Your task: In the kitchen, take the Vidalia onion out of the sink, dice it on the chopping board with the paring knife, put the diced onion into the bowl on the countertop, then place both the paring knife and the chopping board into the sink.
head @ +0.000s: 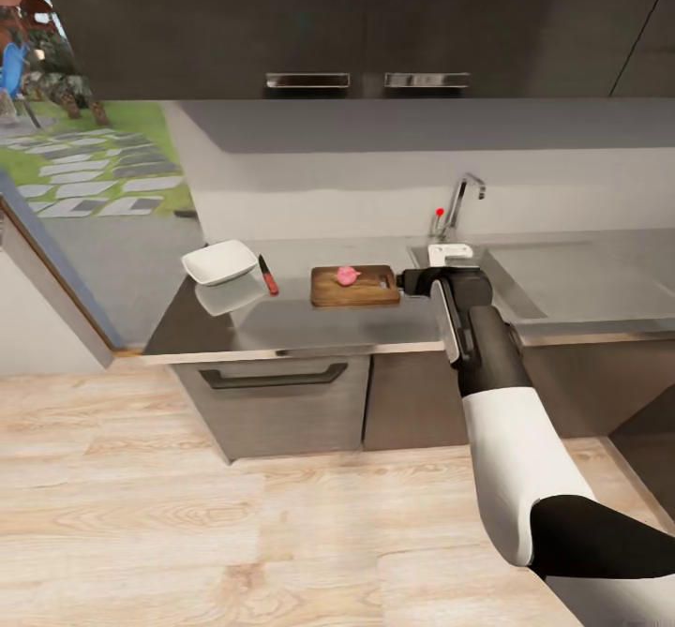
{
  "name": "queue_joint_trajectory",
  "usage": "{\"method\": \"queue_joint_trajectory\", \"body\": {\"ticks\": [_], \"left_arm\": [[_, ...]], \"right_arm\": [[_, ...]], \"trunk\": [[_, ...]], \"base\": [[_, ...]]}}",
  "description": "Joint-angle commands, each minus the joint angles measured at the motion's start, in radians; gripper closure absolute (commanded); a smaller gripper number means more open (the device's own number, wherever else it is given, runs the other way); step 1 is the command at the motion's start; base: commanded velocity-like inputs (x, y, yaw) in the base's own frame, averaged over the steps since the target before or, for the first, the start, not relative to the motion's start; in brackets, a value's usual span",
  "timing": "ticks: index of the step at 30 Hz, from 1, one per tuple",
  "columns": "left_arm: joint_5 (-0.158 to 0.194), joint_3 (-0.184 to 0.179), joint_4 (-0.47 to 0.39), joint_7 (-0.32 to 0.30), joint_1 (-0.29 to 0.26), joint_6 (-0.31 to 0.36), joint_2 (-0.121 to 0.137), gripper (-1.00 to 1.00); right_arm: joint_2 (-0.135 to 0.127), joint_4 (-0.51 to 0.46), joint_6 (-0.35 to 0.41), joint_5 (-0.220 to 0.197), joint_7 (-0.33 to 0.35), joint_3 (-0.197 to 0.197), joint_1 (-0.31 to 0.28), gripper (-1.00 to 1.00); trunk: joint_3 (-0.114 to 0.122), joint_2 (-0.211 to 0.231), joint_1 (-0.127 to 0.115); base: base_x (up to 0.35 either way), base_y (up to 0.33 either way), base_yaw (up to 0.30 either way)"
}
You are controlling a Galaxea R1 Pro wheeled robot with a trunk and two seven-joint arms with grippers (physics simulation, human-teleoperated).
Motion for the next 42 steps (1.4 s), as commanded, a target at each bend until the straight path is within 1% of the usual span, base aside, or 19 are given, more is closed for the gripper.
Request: {"method": "queue_joint_trajectory", "body": {"ticks": [1,5,10,11,12,15,28,34,39,42], "left_arm": [[0.007,-0.004,-0.002,0.005,0.000,0.006,0.001,-1.00],[0.007,-0.004,-0.001,0.005,0.000,0.006,0.001,-1.00],[0.007,-0.004,-0.001,0.005,0.000,0.006,0.001,-1.00],[0.007,-0.003,-0.001,0.005,0.000,0.006,0.002,-1.00],[0.007,-0.003,-0.001,0.005,0.000,0.006,0.002,-1.00],[0.007,-0.003,-0.001,0.005,0.000,0.006,0.002,-1.00],[0.008,-0.002,-0.001,0.005,0.000,0.006,0.002,-1.00],[0.009,-0.003,-0.001,0.005,0.000,0.006,0.002,-1.00],[0.008,-0.003,-0.001,0.005,0.000,0.006,0.002,-1.00],[0.008,-0.004,-0.001,0.004,0.000,0.006,0.002,-1.00]], "right_arm": [[0.001,0.002,0.006,0.005,0.004,-0.001,-0.014,-1.00],[0.008,0.004,0.007,-0.001,0.002,-0.001,-0.046,-1.00],[0.008,-0.014,0.006,-0.005,0.015,0.000,-0.050,-1.00],[0.008,-0.036,0.006,-0.009,0.068,0.001,-0.051,-1.00],[0.008,-0.041,0.006,-0.009,0.093,0.002,-0.051,-1.00],[0.008,-0.044,0.006,-0.009,0.112,0.002,-0.051,-1.00],[0.008,-0.044,0.006,-0.011,0.124,0.002,-0.051,-1.00],[0.008,-0.033,0.003,-0.011,0.134,0.002,-0.049,-1.00],[0.008,-0.023,0.002,-0.009,0.189,0.002,-0.048,-1.00],[0.008,0.002,0.001,-0.009,0.203,0.001,-0.047,-1.00]], "trunk": [[-0.002,-0.002,0.001],[-0.002,-0.002,0.001],[-0.002,-0.002,0.001],[-0.002,-0.002,0.001],[-0.002,-0.002,0.001],[-0.002,-0.002,0.001],[-0.002,-0.002,0.001],[-0.002,-0.002,0.001],[-0.002,-0.002,0.001],[-0.002,-0.002,0.001]], "base": [[0.000,0.293,0.000],[0.000,0.296,0.000],[0.000,0.298,0.000],[0.000,0.298,0.000],[0.000,0.298,0.000],[0.000,0.298,0.000],[0.011,0.298,0.000],[0.183,0.243,0.000],[0.259,0.183,0.000],[0.277,0.123,0.000]]}}
